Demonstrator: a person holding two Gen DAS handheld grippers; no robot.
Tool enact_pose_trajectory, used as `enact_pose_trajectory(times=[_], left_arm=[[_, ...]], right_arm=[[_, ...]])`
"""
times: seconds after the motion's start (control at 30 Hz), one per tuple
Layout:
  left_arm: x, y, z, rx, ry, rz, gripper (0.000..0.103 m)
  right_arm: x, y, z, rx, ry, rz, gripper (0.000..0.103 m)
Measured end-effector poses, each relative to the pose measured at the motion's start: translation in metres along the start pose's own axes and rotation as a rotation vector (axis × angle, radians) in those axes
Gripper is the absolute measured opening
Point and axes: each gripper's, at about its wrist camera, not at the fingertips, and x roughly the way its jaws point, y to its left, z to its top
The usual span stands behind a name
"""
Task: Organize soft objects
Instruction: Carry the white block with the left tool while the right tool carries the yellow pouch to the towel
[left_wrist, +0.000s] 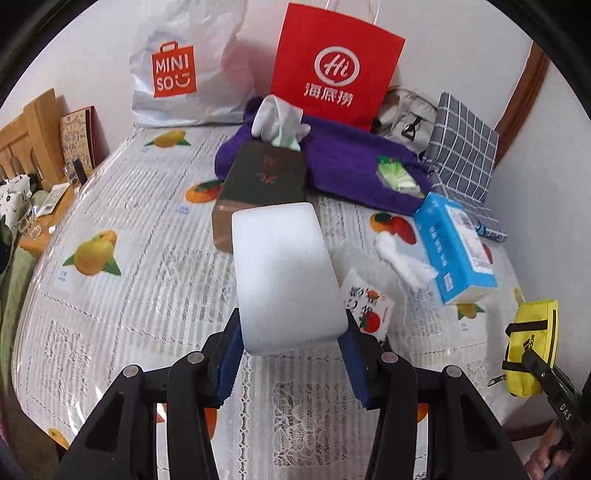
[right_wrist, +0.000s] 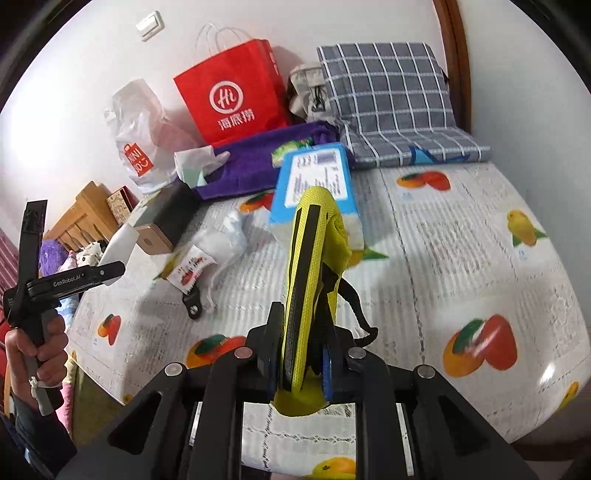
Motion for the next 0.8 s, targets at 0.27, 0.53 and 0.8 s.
enact_pose_trajectory(times=[0.27, 0.53, 0.8], left_arm=[[-0.016, -0.005, 0.024, 0.027, -0.033, -0.006, 0.047], [-0.024, -0.015, 0.043, 0.051, -0.057, -0.023, 0.047], [-0.020, -0.024, 0.055, 0.067, -0.062, -0.032, 0.048]], right_arm=[[-0.007, 0.015, 0.030, -0.034, -0.046, 0.010, 0.017], [-0.004, 0.026, 0.059, -0.079, -0.072, 0.011, 0.017], [0.005, 0.037, 0.089, -0.117, -0.088, 0.030, 0.017]])
